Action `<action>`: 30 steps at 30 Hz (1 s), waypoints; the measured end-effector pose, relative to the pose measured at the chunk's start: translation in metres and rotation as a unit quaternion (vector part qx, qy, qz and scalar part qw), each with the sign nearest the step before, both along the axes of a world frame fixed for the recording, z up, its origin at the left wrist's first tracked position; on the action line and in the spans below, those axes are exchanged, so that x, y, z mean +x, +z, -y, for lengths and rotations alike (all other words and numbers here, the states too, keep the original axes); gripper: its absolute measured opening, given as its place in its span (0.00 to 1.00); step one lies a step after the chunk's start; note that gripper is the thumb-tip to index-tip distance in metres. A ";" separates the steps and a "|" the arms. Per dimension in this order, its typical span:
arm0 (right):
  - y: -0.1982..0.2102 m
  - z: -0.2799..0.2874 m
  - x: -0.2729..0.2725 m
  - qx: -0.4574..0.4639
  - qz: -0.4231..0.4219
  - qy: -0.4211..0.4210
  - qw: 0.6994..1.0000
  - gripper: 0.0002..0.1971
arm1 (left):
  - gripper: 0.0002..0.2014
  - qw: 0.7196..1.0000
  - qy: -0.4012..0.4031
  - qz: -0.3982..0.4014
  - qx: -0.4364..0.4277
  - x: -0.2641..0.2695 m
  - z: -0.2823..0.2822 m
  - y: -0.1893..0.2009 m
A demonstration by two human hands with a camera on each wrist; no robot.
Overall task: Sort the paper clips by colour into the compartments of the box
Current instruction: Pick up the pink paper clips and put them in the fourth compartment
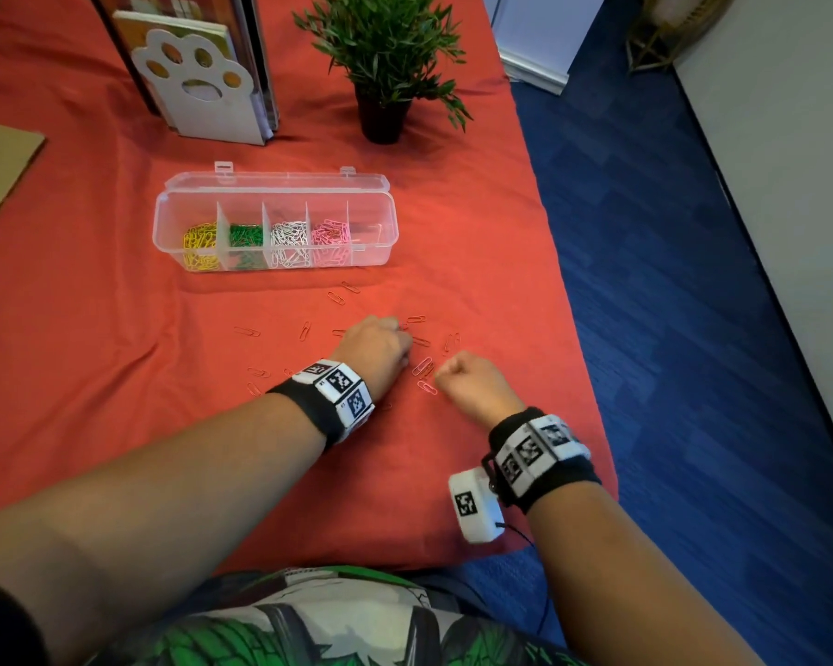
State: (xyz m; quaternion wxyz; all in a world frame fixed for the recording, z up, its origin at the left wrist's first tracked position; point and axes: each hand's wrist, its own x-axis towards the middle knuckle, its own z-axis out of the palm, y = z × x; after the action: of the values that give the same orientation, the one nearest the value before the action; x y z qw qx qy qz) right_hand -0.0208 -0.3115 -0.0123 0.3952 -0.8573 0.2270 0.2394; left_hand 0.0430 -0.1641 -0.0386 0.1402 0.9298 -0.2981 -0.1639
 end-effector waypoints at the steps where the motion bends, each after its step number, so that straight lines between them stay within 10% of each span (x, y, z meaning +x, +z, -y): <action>1: -0.004 -0.004 -0.003 -0.076 0.019 0.058 0.995 0.06 | 0.06 0.999 0.022 -0.017 -0.022 0.001 0.000 -0.001; 5: -0.013 -0.024 -0.015 -0.262 0.103 0.186 0.941 0.15 | 0.04 0.938 0.217 -0.169 -0.210 0.010 -0.003 0.011; 10: -0.008 -0.034 -0.014 -0.356 0.120 0.275 0.885 0.15 | 0.11 0.623 0.426 -0.440 -0.487 0.019 -0.022 0.039; 14: -0.008 -0.028 -0.007 -0.287 0.080 0.257 0.919 0.16 | 0.11 0.533 0.434 -0.520 -0.507 0.021 -0.038 0.046; 19: -0.005 -0.009 0.009 -0.076 0.077 0.045 0.993 0.05 | 0.10 0.660 0.416 -0.477 -0.406 0.010 -0.018 0.040; 24: 0.012 0.009 0.021 0.183 0.073 -0.187 0.962 0.15 | 0.08 0.941 0.203 -0.218 -0.161 0.000 0.004 0.022; 30: 0.049 0.020 0.036 0.398 0.099 -0.293 0.864 0.12 | 0.09 0.995 0.068 -0.054 -0.048 -0.011 0.018 0.006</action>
State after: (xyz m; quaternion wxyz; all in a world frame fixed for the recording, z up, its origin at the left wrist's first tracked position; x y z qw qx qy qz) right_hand 0.0148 -0.3318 0.0371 0.7752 -0.5405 0.3126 0.0964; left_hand 0.0321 -0.1822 -0.0325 0.2112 0.9299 -0.2341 -0.1895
